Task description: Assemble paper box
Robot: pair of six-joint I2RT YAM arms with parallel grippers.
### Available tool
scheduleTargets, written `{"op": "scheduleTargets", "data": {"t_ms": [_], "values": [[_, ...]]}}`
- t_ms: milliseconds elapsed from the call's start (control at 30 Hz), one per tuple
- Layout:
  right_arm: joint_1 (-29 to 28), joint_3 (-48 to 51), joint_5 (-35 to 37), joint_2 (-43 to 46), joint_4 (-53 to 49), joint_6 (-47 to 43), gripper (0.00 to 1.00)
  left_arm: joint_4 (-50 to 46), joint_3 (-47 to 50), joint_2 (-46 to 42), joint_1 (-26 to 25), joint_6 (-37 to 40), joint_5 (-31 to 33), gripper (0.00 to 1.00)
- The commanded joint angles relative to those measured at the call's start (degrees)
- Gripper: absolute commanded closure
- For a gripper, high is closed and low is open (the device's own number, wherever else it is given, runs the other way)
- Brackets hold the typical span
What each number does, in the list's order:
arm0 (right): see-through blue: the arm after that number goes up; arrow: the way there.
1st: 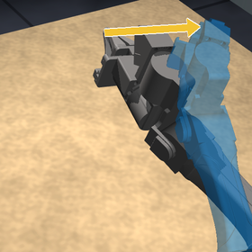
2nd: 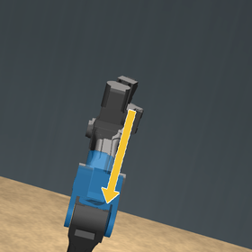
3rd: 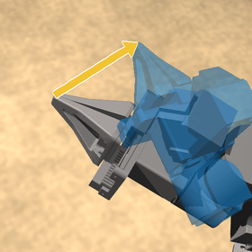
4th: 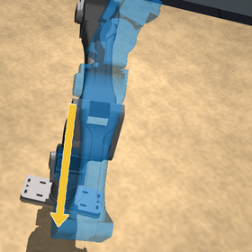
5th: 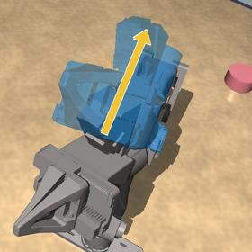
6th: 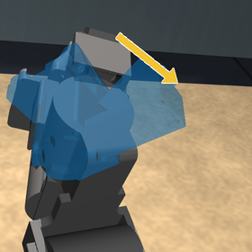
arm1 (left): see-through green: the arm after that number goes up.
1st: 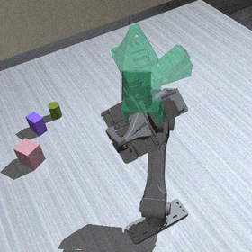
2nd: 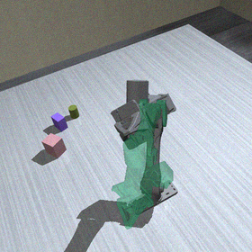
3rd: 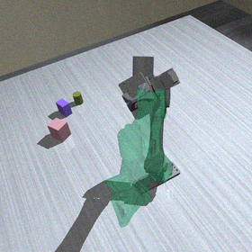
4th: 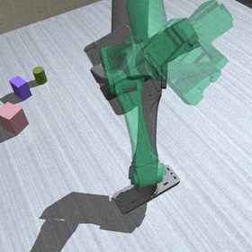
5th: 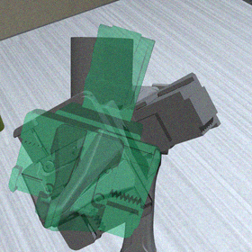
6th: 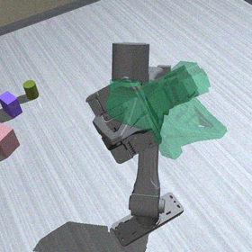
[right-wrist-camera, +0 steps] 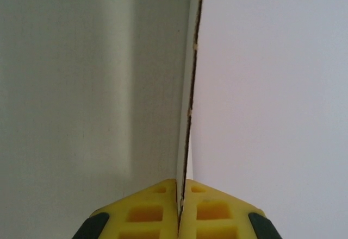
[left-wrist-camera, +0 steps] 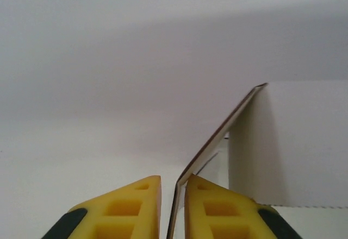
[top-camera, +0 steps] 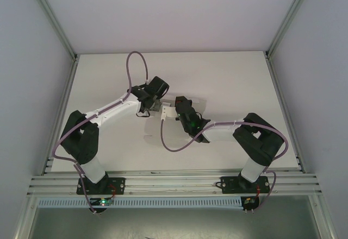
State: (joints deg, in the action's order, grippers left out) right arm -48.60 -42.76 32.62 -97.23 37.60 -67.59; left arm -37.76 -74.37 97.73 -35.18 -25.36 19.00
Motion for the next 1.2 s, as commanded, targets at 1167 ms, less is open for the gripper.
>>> {"op": "scheduleTargets", "data": {"t_ms": [1167], "values": [[-0.1, -0.2, 1.5, 0.4, -0.9, 3.9, 1.00, 4.5, 5.3, -4.5, -2.3, -22.0, 2.3, 0.75]]}}
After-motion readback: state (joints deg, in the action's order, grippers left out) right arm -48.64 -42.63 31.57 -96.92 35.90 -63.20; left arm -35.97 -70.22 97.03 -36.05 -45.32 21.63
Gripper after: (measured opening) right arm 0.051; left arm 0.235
